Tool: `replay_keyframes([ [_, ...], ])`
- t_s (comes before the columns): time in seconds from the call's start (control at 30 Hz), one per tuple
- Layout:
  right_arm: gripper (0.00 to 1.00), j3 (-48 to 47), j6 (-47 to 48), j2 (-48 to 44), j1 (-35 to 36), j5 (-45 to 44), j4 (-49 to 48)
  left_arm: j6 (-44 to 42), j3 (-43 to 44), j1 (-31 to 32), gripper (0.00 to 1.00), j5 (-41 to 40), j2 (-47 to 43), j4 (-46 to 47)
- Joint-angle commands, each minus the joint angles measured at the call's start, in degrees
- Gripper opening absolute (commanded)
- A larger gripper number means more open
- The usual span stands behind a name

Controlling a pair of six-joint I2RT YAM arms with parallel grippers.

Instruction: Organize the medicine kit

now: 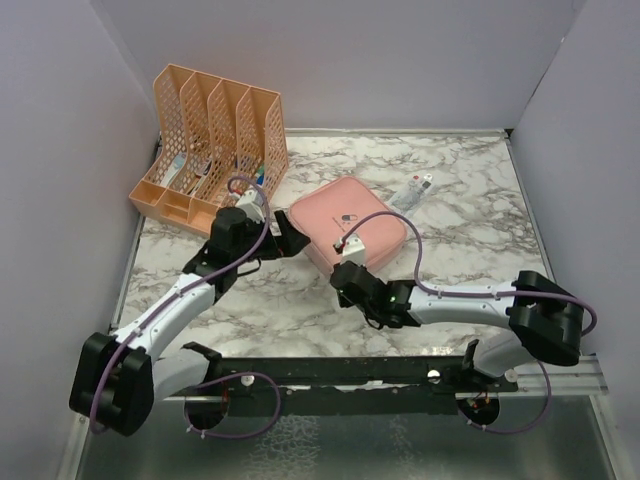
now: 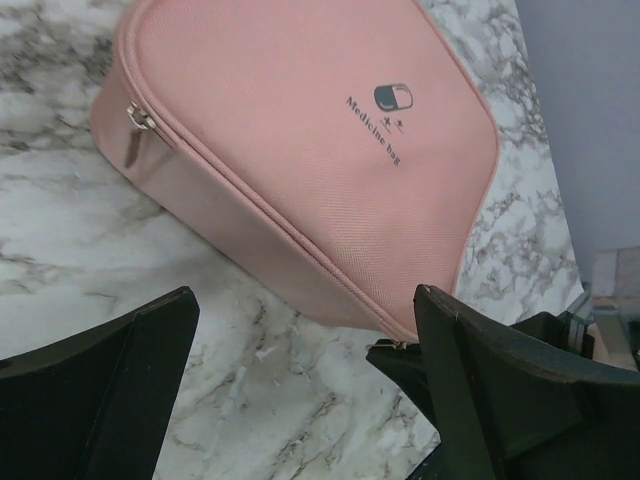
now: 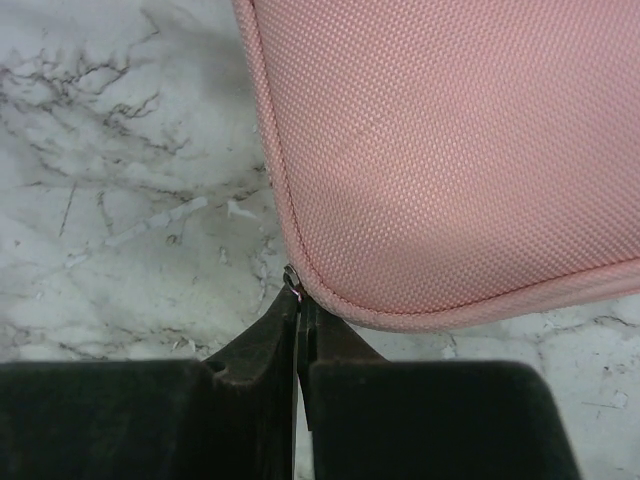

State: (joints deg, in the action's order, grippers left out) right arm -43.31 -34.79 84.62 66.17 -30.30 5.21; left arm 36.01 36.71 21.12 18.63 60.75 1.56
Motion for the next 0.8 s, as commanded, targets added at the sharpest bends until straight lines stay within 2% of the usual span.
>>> replay_keyframes([
  [0.0, 0.01, 1.12, 3.53, -2.14, 0.42, 10.84, -1.26, 8.44, -4.13, 5.0, 0.93, -1.48, 4.69, 15.04],
  [0.23, 0.01, 1.26, 3.45, -3.65, 0.39, 11.08, 2.54, 11.86, -6.0, 10.22, 0.89, -13.13, 11.38, 22.08],
  [0.47, 0.01, 1.47, 2.91, -5.79, 0.42, 9.44, 7.01, 12.72, -8.15, 10.98, 0.77, -17.76, 13.21, 23.84],
  [0.6, 0.01, 0.98, 1.33, -6.04, 0.39, 9.77, 9.28, 13.04, -8.95, 11.04, 0.62, -19.13, 14.44, 24.3],
  [0.77, 0.01, -0.81, -0.58, -4.63, 0.39, 9.28, 12.96, 13.47, -9.47, 11.04, 0.31, -21.94, 14.91, 24.36],
])
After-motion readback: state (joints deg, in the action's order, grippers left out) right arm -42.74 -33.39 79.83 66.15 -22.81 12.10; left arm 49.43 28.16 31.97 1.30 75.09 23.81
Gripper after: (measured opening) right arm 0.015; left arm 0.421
